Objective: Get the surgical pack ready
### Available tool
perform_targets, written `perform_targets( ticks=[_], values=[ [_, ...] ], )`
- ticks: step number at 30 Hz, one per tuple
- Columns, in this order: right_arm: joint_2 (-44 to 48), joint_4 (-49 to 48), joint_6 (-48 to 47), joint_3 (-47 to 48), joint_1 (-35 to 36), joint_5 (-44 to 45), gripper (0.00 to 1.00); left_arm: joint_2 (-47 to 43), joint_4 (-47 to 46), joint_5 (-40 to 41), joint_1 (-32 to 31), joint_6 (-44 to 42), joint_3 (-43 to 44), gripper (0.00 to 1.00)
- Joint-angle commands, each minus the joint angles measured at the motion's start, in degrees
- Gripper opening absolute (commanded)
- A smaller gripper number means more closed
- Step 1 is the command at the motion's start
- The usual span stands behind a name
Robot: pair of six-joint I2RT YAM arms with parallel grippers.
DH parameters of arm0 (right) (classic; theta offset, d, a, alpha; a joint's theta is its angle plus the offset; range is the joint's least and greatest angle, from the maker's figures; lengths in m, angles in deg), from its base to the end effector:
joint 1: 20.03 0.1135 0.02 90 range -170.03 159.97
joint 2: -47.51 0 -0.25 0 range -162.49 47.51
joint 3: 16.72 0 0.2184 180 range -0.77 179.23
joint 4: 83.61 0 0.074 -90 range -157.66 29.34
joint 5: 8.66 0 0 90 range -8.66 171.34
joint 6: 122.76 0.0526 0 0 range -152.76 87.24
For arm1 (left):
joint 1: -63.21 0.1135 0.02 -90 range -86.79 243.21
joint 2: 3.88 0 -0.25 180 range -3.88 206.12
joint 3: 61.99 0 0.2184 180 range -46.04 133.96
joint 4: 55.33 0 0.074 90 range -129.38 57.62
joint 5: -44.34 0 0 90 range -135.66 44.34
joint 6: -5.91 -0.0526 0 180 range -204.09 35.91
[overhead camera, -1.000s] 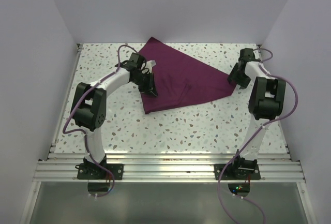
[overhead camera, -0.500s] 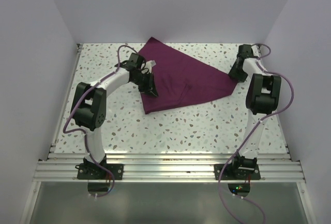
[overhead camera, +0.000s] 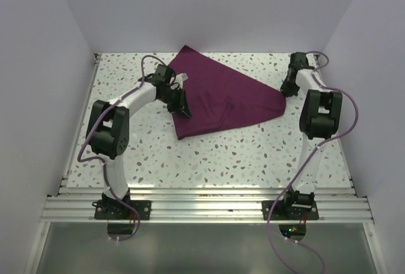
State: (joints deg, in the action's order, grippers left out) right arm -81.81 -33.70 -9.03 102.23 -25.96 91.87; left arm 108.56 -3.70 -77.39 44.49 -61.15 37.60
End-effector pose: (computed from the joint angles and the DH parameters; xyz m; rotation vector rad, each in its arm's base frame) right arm 0.4521 -0.0566 0.1584 0.7267 2.4962 -0.1299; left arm 0.3506 -0.1480 0.1888 0.0761 2.7719 -0.9579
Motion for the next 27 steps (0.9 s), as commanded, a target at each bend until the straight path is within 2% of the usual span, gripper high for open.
perform_targets(
  ticks=[1,6,14,21,27],
  values=[
    [7.5,2.6,1.0,0.8,2.1,-1.2,0.00,-0.6,0.1,0.2,1.1,-0.9,1.4,0.12],
    [13.2,2.1,-0.2,2.1,5.5,-3.7,0.00,-1.3,0.3,1.0,1.6,-0.7,1.4,0.12],
    [16.0,6.2,-1.8,11.1,20.3,-8.5,0.00,-3.5,0.6,3.7,3.2,0.0,0.7,0.11],
    [14.1,4.6,-0.6,15.0,31.2,-15.9,0.00,-4.7,1.2,6.0,5.6,1.2,-0.2,0.12],
    [11.6,1.4,0.9,17.9,37.6,-19.5,0.00,-5.7,1.6,9.6,6.5,2.2,-3.5,0.12]
  ],
)
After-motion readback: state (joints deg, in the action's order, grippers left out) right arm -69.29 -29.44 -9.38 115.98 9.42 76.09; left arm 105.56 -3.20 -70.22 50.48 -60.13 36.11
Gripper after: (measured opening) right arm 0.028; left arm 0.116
